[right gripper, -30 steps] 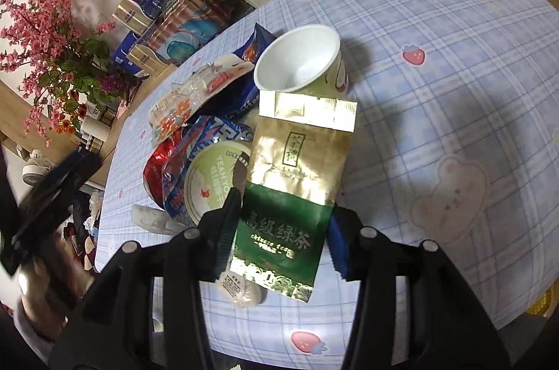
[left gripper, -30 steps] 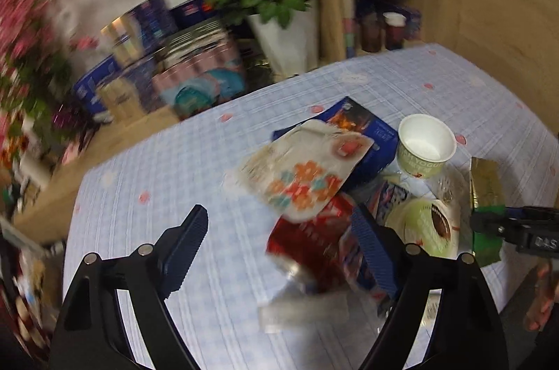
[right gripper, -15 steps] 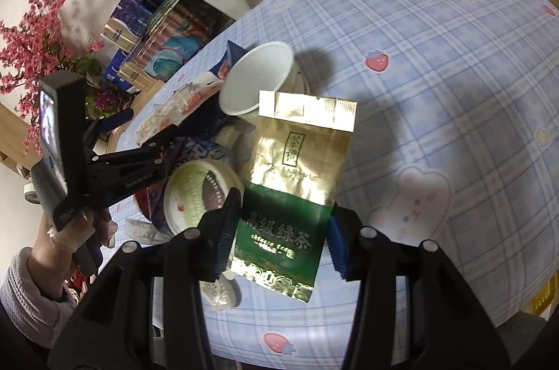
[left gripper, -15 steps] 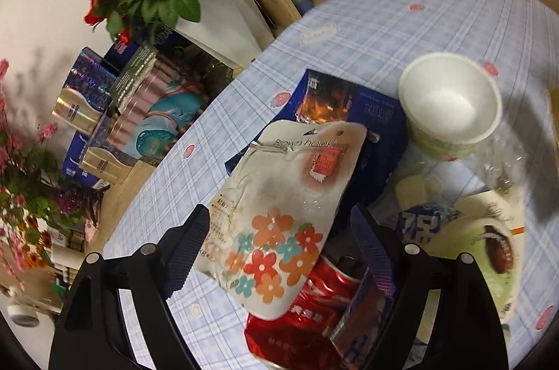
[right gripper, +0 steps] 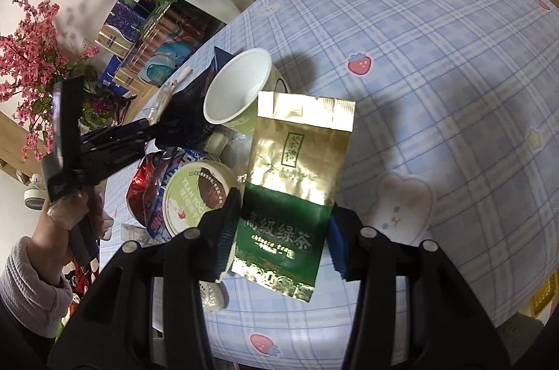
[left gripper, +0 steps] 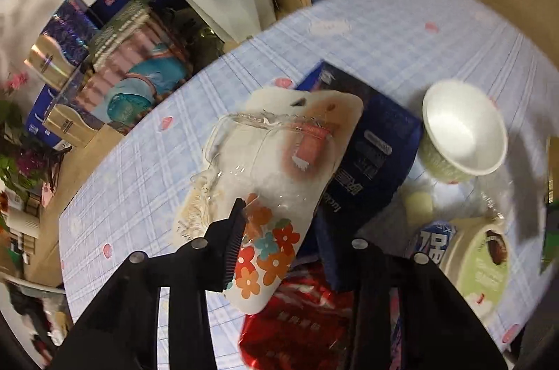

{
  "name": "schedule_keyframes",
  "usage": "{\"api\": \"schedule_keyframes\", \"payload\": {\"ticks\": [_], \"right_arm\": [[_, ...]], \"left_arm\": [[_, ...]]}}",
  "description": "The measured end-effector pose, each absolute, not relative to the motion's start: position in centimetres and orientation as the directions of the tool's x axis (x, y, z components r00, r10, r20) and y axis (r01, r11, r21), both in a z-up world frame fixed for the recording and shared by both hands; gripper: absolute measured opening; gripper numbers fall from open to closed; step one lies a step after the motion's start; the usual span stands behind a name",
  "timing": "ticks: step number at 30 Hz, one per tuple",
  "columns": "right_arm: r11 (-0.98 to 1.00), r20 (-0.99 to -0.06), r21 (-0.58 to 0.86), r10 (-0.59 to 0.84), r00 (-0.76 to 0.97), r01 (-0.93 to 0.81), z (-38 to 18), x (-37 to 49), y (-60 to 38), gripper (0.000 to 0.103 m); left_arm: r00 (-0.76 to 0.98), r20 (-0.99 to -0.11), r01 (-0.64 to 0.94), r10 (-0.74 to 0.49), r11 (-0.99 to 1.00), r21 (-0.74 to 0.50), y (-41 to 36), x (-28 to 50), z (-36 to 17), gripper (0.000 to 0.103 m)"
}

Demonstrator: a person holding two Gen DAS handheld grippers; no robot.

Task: Collect trash
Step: 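Carry the floral bag with the left gripper while the right carries the tea packet toward the brown bin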

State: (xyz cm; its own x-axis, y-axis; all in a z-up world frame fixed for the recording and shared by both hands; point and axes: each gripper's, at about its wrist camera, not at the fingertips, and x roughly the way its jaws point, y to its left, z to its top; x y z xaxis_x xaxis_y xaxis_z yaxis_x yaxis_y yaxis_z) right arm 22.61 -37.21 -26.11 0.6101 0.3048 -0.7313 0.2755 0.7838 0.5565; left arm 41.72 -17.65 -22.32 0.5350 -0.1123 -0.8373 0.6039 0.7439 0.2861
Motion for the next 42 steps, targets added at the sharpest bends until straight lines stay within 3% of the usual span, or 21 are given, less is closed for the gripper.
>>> {"api": "schedule_keyframes", "payload": {"ticks": [6, 15, 18, 27, 28, 29, 32, 35, 42], "right_arm": [[0.794, -0.725, 0.552, 0.304, 0.618, 0.256, -25.1, 22.5, -36.7, 0.046], [0.847, -0.777, 0.465, 0.250, 0.579, 0.259, -25.9, 23.2, -35.3, 0.044], [0.854, -0.793, 0.450, 0.249, 0.555, 0.261, -26.8, 23.8, -34.8, 0.055], [0.894, -0.831, 0.371, 0.199, 0.519, 0.251, -28.3, 25.2, -33.1, 0.066], [0.900, -0.831, 0.365, 0.199, 0.519, 0.240, -28.3, 25.2, -32.9, 0.056], [0.907, -0.835, 0.354, 0.196, 0.515, 0.229, -28.2, 25.3, -32.7, 0.039], [0.906, -0.812, 0.370, 0.208, 0.546, 0.204, -27.4, 24.6, -32.6, 0.025], [0.910, -0.792, 0.372, 0.207, 0.575, 0.184, -26.2, 24.1, -32.6, 0.016], [0.904, -0.744, 0.403, 0.235, 0.626, 0.140, -23.6, 21.9, -32.7, 0.011]], "left_arm": [[0.569, -0.789, 0.518, -0.231, 0.846, 0.125, -12.8, 41.8, -18.4, 0.033], [0.589, -0.756, 0.513, -0.285, 0.855, 0.078, -9.6, 38.9, -16.1, 0.030], [0.590, -0.750, 0.506, -0.299, 0.861, 0.054, -9.0, 37.9, -16.1, 0.029], [0.593, -0.727, 0.480, -0.345, 0.877, -0.025, -6.9, 36.6, -14.7, 0.028], [0.595, -0.724, 0.479, -0.350, 0.877, -0.031, -6.7, 36.3, -14.5, 0.028], [0.595, -0.721, 0.477, -0.355, 0.878, -0.038, -6.6, 36.1, -14.3, 0.028], [0.604, -0.710, 0.475, -0.362, 0.879, -0.044, -6.3, 34.9, -13.6, 0.028], [0.612, -0.698, 0.474, -0.373, 0.879, -0.054, -6.0, 33.7, -13.0, 0.028], [0.641, -0.654, 0.486, -0.402, 0.872, -0.060, -5.7, 29.7, -10.9, 0.028]]}}
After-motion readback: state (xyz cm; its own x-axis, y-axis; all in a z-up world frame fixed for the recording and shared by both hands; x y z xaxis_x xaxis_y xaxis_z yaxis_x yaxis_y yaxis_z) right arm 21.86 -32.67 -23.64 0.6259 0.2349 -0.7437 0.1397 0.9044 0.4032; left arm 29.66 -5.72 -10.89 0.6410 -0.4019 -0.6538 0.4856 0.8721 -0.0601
